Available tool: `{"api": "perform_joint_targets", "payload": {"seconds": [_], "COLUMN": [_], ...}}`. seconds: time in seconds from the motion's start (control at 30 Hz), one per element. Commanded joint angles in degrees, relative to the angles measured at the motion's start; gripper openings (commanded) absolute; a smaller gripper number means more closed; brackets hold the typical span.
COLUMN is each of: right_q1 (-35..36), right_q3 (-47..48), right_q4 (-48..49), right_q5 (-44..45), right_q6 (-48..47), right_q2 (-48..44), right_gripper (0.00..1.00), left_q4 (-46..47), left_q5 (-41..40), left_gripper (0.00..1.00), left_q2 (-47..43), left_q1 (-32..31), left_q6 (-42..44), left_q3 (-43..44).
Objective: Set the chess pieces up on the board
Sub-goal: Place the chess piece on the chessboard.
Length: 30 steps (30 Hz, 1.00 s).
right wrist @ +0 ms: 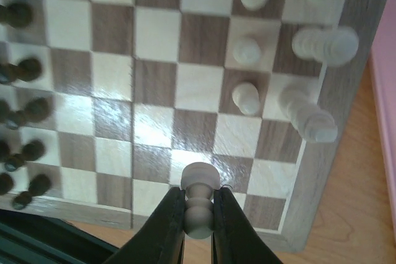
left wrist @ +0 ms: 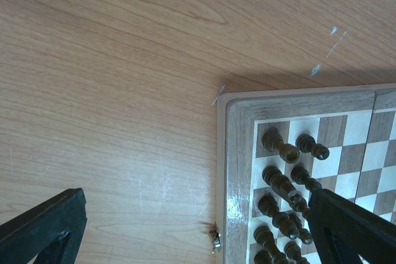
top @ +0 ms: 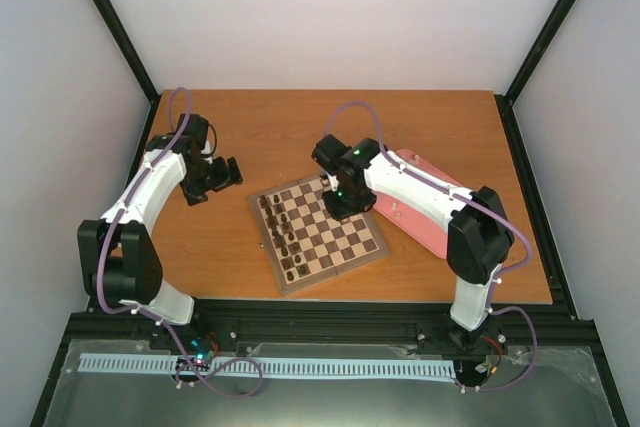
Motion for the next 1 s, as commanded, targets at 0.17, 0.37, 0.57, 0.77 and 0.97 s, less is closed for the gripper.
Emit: {"api": "perform_joint_targets", "payload": {"seconds": [0.17, 0.37, 0.57, 0.77, 0.97], "right_q1": [-0.23, -0.23, -0.23, -0.9, -2.53], "right_q3": [-9.26, -10.74, -8.98, -8.43, -8.56], "right_q4": [3.29, 5.45, 5.89, 6.08, 6.22], "right_q5": [-0.95, 0.19, 2.75, 2.26, 0.76], "right_q6": [2.05, 1.79, 1.93, 1.5, 0.66], "right_q2": [-3.05, -0.99, 1.85, 3.76, 4.34], "right_gripper": [0.08, 0.08, 0.09, 0.09, 0.09], "left_q4": [0.79, 0.93, 0.77, 0.84, 1.32], "left_q5": [0.56, 0.47, 0.21, -0.11, -0.12], "left_gripper": [1.0, 1.0, 1.0, 1.0, 1.0], "left_q2": [-1.27, -0.84, -0.38, -0.29, -0.14], "left_q1": [-0.36, -0.29, -0.36, -0.3, -0.29], "left_q6": [1.04, 1.07, 1.1, 1.17, 0.68], "left_q3": [-0.47, -1.01, -0.85, -1.17, -1.55]}}
